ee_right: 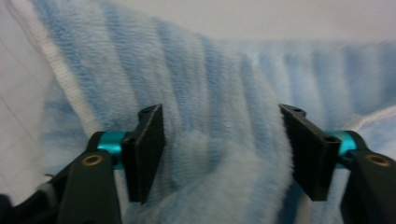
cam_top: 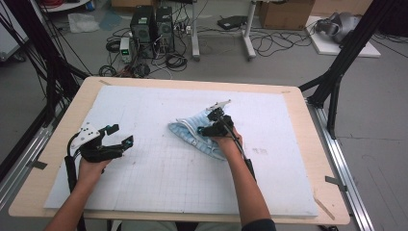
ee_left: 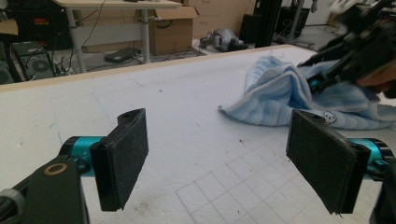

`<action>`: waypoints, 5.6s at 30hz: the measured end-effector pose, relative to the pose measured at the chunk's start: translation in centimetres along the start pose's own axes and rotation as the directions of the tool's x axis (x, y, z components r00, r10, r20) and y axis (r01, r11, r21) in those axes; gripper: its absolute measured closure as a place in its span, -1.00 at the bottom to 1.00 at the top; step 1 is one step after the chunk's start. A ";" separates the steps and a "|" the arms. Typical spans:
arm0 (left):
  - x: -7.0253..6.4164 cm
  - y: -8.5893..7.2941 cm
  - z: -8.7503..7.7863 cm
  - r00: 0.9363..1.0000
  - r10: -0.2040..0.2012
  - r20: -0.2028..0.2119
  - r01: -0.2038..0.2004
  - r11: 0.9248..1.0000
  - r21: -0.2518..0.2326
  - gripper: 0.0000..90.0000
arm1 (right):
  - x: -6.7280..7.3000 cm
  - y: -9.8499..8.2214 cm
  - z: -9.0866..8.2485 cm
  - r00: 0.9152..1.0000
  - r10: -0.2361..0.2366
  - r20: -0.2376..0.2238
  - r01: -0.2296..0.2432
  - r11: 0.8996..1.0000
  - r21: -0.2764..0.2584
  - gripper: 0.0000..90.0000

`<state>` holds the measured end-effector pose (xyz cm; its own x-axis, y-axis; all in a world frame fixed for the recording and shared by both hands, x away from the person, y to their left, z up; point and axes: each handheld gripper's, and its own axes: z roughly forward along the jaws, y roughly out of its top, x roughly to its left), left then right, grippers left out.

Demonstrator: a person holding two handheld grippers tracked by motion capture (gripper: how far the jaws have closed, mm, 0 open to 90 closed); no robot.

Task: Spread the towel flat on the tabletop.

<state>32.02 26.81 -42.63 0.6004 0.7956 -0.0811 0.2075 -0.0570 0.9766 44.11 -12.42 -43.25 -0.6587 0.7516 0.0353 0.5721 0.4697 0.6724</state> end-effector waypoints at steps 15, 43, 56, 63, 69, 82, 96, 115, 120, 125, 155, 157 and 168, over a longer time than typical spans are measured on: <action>0.9 0.3 -0.6 0.999 -0.013 -0.031 0.013 1.000 -0.019 -0.52 | 5.1 0.0 -0.2 0.896 -0.084 -0.436 0.078 0.996 -0.031 0.68; 1.4 0.3 -1.1 0.998 -0.019 -0.056 0.018 1.000 -0.018 -0.52 | 7.2 5.7 5.7 0.906 -0.313 -0.285 0.328 0.945 0.006 0.84; 1.3 0.1 -0.9 0.999 -0.016 -0.046 0.016 1.000 -0.009 -0.52 | 3.3 8.9 5.5 0.991 -0.064 0.120 0.082 0.985 -0.149 0.86; 1.3 0.0 -0.8 0.999 -0.018 -0.042 0.018 1.000 -0.003 -0.52 | 1.0 8.7 4.3 0.980 0.096 0.174 -0.058 0.975 -0.215 0.52; 1.2 0.0 -0.7 0.999 -0.014 -0.041 0.014 1.000 0.005 -0.52 | -1.5 7.6 0.9 0.981 0.118 0.151 -0.078 0.966 -0.247 0.32; 1.1 0.0 -0.4 0.999 -0.011 -0.035 0.011 1.000 0.016 -0.50 | -1.1 3.5 2.2 0.999 0.016 0.048 -0.019 0.997 0.072 0.09; 1.1 -0.2 -0.4 0.999 -0.013 -0.032 0.013 1.000 0.024 -0.49 | -5.3 2.6 0.1 0.920 0.039 0.390 -0.046 0.999 0.007 0.70; -0.1 1.6 4.4 0.994 -0.070 0.085 0.060 0.992 0.111 -0.37 | -3.4 -4.6 -7.8 0.986 0.106 0.130 -0.077 0.974 -0.211 0.05; -0.9 2.7 8.2 0.992 -0.066 0.104 0.049 0.987 0.153 -0.35 | -2.4 -6.8 -9.6 0.993 0.066 0.099 -0.045 0.979 -0.197 0.01; -2.0 3.6 11.6 0.989 -0.044 0.139 0.018 0.983 0.184 -0.32 | -1.8 -8.2 -10.5 0.996 0.046 0.077 -0.029 0.978 -0.208 0.00; -5.4 2.0 21.2 0.957 0.204 0.206 -0.277 0.851 0.446 0.90 | -2.2 -9.2 -10.5 0.997 0.066 0.049 -0.054 0.975 -0.215 0.01; -4.7 2.0 21.1 0.965 0.202 0.166 -0.257 0.856 0.449 0.91 | -2.2 -9.2 -10.6 0.997 0.067 0.046 -0.055 0.975 -0.215 0.01; 1.7 2.4 19.1 0.984 0.149 -0.099 -0.089 0.888 0.451 0.92 | -2.3 -9.4 -10.4 0.997 0.073 0.040 -0.063 0.975 -0.214 0.01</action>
<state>48.32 16.50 -44.22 0.5452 0.8339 0.0856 0.4789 -0.3937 0.7846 35.18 -23.35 -41.93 -0.5950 0.8018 0.0553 0.4945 0.3110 0.8116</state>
